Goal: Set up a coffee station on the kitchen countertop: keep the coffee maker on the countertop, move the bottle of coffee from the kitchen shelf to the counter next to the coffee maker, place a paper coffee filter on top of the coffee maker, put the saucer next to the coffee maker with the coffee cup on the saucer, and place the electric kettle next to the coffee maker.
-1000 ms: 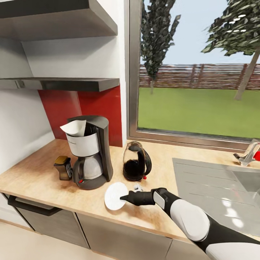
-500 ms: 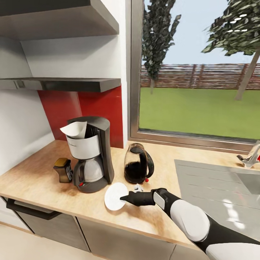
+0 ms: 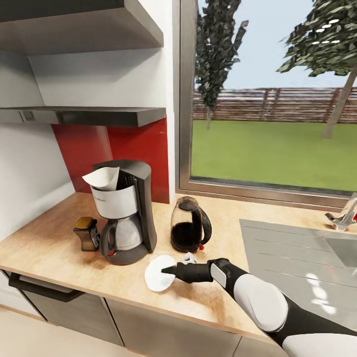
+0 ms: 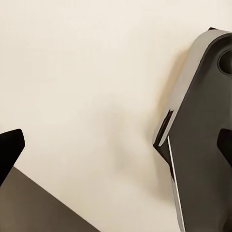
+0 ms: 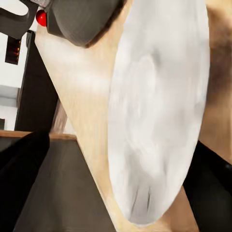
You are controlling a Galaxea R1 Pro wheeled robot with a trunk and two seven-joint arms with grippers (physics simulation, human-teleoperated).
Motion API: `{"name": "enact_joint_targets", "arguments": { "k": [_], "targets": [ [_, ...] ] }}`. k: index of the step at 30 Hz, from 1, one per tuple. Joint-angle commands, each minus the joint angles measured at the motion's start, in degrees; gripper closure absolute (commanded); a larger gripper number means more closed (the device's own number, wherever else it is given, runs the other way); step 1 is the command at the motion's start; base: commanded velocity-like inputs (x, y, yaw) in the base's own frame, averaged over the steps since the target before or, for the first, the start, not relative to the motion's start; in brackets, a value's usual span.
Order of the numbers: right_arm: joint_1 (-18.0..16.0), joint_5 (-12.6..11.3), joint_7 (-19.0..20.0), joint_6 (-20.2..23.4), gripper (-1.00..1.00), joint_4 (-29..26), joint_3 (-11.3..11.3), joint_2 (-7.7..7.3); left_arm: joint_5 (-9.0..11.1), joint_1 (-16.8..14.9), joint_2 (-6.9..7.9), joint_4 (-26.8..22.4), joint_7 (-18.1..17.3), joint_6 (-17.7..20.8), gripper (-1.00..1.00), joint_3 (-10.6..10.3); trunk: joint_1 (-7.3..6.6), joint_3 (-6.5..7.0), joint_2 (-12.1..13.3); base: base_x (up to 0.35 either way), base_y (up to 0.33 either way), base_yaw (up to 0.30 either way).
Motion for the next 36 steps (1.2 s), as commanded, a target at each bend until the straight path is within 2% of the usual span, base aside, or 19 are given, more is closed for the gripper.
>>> {"name": "enact_joint_targets", "arguments": {
  "k": [1,11,23,36],
  "targets": [
    [-0.01,0.50,0.19,0.46,-1.00,-0.16,-0.50,0.04,0.60,0.02,-0.02,-0.10,-0.02,-0.13,-1.00,-0.12,0.03,-0.11,-0.11,0.000,0.000,0.000],
    [-0.01,0.49,0.19,0.46,-1.00,-0.16,-0.53,0.04,0.60,0.02,-0.03,-0.10,-0.06,-0.13,-1.00,-0.12,0.03,-0.11,-0.11,0.025,-0.019,0.000],
    [0.04,0.49,0.19,0.46,-1.00,-0.16,-0.52,0.04,0.60,0.02,-0.09,-0.10,-0.02,-0.09,-1.00,-0.10,0.03,-0.11,-0.11,0.096,-0.227,0.000],
    [0.07,0.50,0.19,0.46,-1.00,-0.16,-0.51,0.04,0.75,0.02,-0.09,-0.11,-0.02,-0.07,-1.00,-0.12,0.03,-0.11,-0.11,-0.226,-0.182,0.000]
  ]
}}
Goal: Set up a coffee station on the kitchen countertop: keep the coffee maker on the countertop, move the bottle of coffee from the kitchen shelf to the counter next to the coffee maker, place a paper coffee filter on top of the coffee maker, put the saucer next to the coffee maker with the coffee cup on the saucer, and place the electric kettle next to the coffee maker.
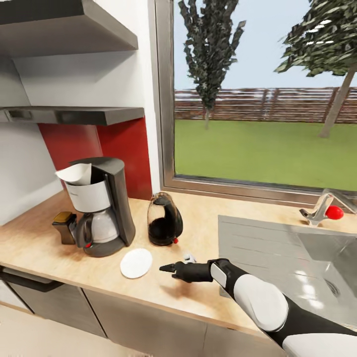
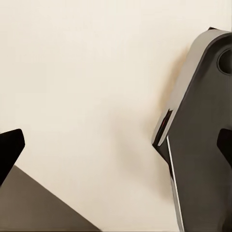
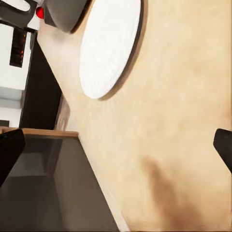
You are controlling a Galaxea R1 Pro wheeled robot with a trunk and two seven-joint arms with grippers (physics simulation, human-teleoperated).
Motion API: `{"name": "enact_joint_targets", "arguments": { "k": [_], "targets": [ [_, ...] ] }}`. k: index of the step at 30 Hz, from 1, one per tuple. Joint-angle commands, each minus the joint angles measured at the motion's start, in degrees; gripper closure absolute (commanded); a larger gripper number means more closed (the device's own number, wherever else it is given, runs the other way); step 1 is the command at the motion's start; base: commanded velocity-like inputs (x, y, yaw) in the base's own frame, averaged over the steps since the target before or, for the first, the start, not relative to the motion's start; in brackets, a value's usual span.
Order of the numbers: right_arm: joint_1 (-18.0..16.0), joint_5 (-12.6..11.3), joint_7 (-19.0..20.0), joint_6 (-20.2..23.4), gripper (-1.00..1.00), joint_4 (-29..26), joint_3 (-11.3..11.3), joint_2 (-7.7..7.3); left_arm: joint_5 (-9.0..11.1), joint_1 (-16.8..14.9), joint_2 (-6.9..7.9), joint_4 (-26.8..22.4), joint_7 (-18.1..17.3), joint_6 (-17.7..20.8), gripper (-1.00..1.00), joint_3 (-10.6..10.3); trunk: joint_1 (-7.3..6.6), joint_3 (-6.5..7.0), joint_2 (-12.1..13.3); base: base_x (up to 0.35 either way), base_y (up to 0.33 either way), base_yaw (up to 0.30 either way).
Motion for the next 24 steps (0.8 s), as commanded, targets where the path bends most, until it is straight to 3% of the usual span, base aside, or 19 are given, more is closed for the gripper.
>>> {"name": "enact_joint_targets", "arguments": {
  "k": [1,24],
  "targets": [
    [0.00,0.91,0.10,0.47,-1.00,-0.14,0.40,0.04,0.61,0.02,0.00,-0.12,-0.01,-0.12,-1.00,-0.12,0.00,-0.12,-0.11,-0.305,-0.117,0.000],
    [0.00,0.91,0.10,0.47,-1.00,-0.14,0.42,0.04,0.63,-0.06,0.05,-0.18,0.16,-0.10,-1.00,-0.12,0.00,-0.12,-0.11,-0.330,-0.023,0.000]
  ]
}}
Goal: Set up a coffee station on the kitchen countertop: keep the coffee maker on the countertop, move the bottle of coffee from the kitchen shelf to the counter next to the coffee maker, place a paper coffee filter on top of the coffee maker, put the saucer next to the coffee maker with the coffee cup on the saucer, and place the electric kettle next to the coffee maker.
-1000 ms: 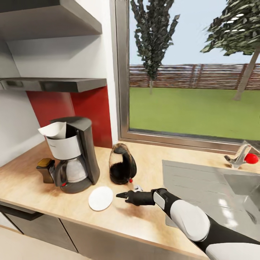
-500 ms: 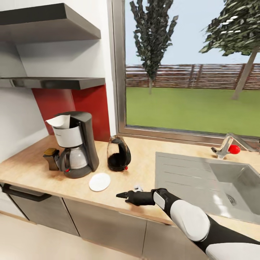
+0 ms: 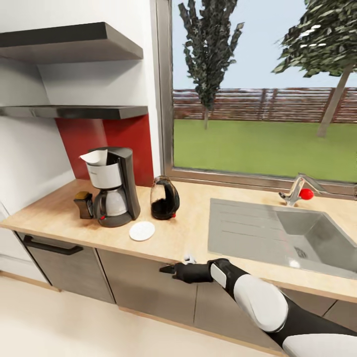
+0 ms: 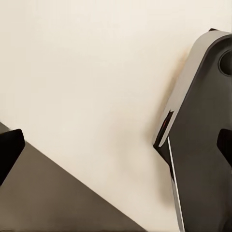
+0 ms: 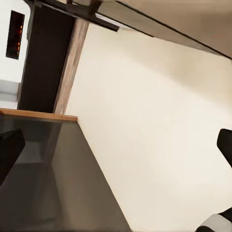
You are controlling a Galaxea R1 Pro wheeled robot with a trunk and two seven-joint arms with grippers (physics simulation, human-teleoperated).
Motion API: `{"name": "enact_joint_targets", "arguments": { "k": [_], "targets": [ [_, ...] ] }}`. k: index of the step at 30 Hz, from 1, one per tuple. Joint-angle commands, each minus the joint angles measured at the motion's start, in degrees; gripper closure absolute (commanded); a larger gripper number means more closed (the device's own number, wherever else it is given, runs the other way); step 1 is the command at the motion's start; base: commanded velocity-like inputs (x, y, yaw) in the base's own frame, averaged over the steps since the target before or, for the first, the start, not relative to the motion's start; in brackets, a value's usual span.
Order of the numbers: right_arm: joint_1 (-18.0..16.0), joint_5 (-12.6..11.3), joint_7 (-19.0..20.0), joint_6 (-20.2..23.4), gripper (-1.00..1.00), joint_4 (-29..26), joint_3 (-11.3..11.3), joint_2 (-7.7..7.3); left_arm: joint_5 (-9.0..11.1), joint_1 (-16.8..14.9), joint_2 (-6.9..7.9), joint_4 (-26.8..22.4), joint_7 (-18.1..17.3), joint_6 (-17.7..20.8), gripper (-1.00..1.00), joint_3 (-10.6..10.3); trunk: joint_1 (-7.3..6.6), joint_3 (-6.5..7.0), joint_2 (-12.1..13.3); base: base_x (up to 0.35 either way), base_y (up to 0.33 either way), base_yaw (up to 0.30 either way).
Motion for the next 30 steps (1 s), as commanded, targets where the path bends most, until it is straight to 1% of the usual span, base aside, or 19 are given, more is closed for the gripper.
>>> {"name": "enact_joint_targets", "arguments": {
  "k": [1,5,7,19,22,25,26,27,28,30],
  "targets": [
    [-0.01,0.51,0.18,0.46,-1.00,-0.16,-0.49,0.04,0.60,0.02,-0.01,-0.10,-0.02,-0.13,-1.00,-0.10,0.00,-0.12,-0.12,-0.337,0.000,0.000],
    [-0.01,0.51,0.18,0.46,-1.00,-0.16,-0.49,0.04,0.60,0.02,-0.01,-0.10,-0.02,-0.13,-1.00,-0.11,0.00,-0.12,-0.12,-0.336,0.000,0.000],
    [-0.01,0.51,0.18,0.46,-1.00,-0.16,-0.50,0.04,0.73,0.02,0.04,-0.10,-0.02,-0.13,-1.00,-0.08,0.00,-0.12,-0.12,-0.160,0.000,0.000],
    [0.04,0.61,0.17,0.49,-1.00,-0.15,-0.53,0.04,0.64,0.03,0.06,-0.03,-0.27,-0.53,-1.00,-0.10,0.00,-0.12,-0.12,-0.020,0.000,0.000],
    [1.49,0.64,-0.91,0.47,-1.00,-0.14,-0.48,0.04,0.51,0.02,0.06,0.04,-0.34,-0.62,-1.00,-0.21,0.00,-0.12,-0.12,0.000,0.000,0.000],
    [3.42,0.70,-5.73,0.46,-1.00,-0.11,-0.45,0.04,0.45,0.02,0.07,0.06,-0.46,-0.65,-1.00,-0.26,0.00,-0.12,-0.12,0.000,0.000,0.000],
    [4.32,0.72,-8.39,0.45,-1.00,-0.10,-0.45,0.04,0.41,0.02,0.07,0.07,-0.52,-0.65,-1.00,-0.30,0.00,-0.12,-0.12,0.000,0.000,0.000],
    [5.69,0.74,-11.21,0.40,-1.00,-0.09,-0.45,0.04,0.39,0.03,0.08,0.07,-0.58,-0.65,-1.00,-0.35,0.00,-0.12,-0.12,0.000,0.000,0.000],
    [6.53,0.77,-12.60,0.34,-1.00,-0.09,-0.45,0.04,0.38,0.03,0.08,0.07,-0.61,-0.65,-1.00,-0.37,0.00,-0.12,-0.12,0.000,0.000,0.000],
    [10.13,0.91,-17.83,-0.22,-1.00,-0.08,-0.41,0.04,0.35,0.02,0.10,0.07,-0.68,-0.71,-1.00,-0.48,0.00,-0.12,-0.12,0.000,0.000,0.000]
  ]
}}
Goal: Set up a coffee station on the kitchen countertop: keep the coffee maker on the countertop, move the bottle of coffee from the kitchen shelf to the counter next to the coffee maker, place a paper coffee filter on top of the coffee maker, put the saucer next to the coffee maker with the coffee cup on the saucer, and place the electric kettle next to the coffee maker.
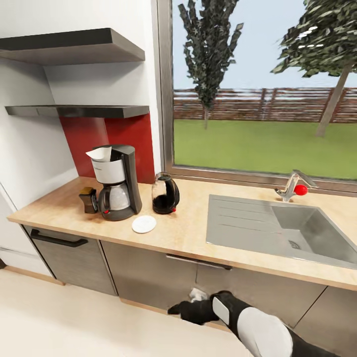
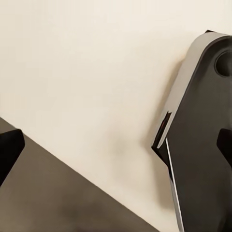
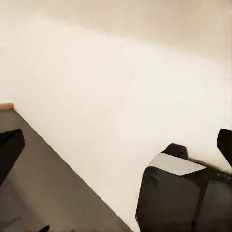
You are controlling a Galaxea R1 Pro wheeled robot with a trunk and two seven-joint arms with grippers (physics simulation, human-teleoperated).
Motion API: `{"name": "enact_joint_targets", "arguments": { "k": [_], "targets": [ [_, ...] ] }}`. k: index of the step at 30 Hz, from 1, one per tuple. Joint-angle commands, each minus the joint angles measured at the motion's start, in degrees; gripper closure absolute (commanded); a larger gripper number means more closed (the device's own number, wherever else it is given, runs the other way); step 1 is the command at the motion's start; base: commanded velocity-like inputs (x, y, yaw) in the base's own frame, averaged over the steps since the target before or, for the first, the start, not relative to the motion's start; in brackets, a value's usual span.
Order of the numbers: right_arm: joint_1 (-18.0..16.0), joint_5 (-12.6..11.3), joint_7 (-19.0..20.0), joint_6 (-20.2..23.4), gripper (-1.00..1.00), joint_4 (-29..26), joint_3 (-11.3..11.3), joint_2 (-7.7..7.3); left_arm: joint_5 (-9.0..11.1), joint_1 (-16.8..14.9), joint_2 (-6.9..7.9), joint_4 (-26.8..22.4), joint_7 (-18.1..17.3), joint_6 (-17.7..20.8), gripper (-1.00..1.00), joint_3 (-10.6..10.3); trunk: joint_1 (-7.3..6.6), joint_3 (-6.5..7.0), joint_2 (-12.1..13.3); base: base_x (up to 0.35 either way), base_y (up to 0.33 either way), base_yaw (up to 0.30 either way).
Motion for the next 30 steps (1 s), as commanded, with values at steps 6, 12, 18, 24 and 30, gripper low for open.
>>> {"name": "enact_joint_targets", "arguments": {
  "k": [6,12,18,24,30],
  "targets": [
    [9.64,0.78,-15.70,-6.85,-1.00,-0.17,-0.59,0.04,-0.03,0.07,-0.01,-0.09,-0.05,-0.19,-1.00,-0.27,0.04,-0.09,-0.11,0.000,0.000,0.000],
    [18.20,1.46,-28.56,-14.67,-1.00,-0.17,-0.31,-2.16,-5.14,0.07,-0.53,-0.02,0.01,-0.28,-1.00,0.11,0.04,-0.09,-0.11,0.000,0.000,0.000],
    [22.01,5.42,-29.16,-17.53,-1.00,-0.17,-0.27,-7.47,-7.44,0.09,-1.86,-0.16,-0.02,-0.33,-1.00,0.07,0.04,-0.09,-0.11,0.000,0.000,0.000],
    [24.72,6.77,-28.87,-23.53,-1.00,-0.17,-0.20,-9.44,-8.92,0.07,-1.73,-0.26,-0.17,-0.34,-1.00,-0.01,0.04,-0.09,-0.11,0.000,0.000,0.000],
    [24.90,6.67,-28.87,-24.66,-1.00,-0.17,-0.22,-9.11,-9.08,0.08,-1.46,-0.26,-0.24,-0.32,-1.00,-0.06,0.04,-0.09,-0.11,0.000,0.000,0.000]
  ]
}}
